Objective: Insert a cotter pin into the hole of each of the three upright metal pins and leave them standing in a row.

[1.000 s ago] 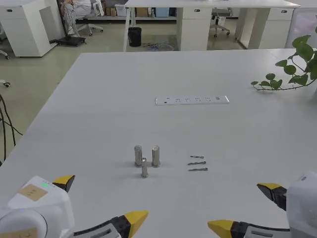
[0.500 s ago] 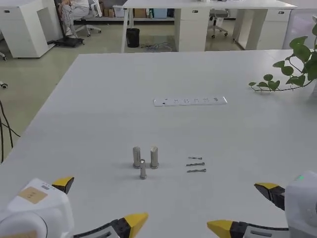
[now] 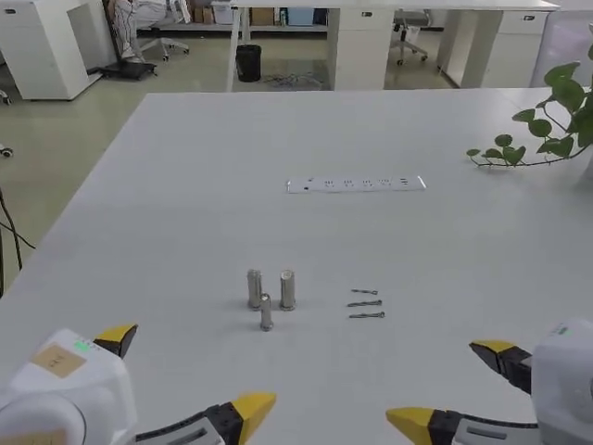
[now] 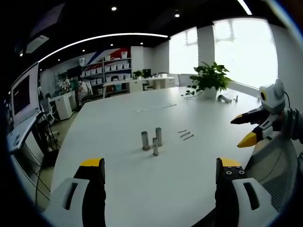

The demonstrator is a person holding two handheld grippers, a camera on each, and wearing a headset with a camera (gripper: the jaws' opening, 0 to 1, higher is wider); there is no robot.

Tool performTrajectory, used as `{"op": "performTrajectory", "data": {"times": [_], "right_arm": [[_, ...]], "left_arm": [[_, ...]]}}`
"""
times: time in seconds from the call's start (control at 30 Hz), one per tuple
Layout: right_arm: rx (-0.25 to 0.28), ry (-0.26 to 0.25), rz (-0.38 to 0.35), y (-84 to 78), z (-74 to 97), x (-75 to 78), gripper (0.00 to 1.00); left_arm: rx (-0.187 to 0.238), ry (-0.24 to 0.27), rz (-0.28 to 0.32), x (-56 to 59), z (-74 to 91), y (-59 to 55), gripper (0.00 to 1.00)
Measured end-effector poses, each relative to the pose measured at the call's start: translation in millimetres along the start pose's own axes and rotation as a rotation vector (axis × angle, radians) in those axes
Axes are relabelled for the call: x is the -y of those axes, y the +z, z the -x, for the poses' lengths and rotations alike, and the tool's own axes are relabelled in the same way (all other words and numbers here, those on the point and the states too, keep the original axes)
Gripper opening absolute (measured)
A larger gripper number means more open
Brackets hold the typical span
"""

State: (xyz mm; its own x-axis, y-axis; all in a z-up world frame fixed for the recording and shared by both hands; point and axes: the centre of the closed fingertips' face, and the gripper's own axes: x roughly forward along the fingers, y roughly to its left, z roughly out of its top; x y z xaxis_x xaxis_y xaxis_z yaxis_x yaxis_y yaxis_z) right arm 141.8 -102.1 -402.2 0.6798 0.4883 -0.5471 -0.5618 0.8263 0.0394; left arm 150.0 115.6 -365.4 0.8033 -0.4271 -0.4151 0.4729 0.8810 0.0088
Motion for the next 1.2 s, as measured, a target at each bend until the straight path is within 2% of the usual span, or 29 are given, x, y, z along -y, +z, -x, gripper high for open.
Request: {"op": "performTrajectory", "data": {"times": [0.4,0.73,1.0,1.2], "right_arm": [[0.014,0.018,0.0,5.5,-5.5,0.8,0.74],[0.034,0.025,-0.007,11.1,-12.4,-0.1,0.68],[0.033,0.056,0.018,22.5,-26.8,-3.2,0.6],[0.042,0.085,0.041,36.2,-44.3,-8.5,0.56]], "left_arm": [[0.017,0.013,0.007,-2.7,0.2,2.8,0.97],[0.03,-0.011,0.008,1.3,-5.2,6.0,0.96],[0.023,-0.026,0.007,-2.2,-9.3,2.6,0.96],[0.02,-0.032,0.008,-3.5,-12.6,0.8,0.96]]}}
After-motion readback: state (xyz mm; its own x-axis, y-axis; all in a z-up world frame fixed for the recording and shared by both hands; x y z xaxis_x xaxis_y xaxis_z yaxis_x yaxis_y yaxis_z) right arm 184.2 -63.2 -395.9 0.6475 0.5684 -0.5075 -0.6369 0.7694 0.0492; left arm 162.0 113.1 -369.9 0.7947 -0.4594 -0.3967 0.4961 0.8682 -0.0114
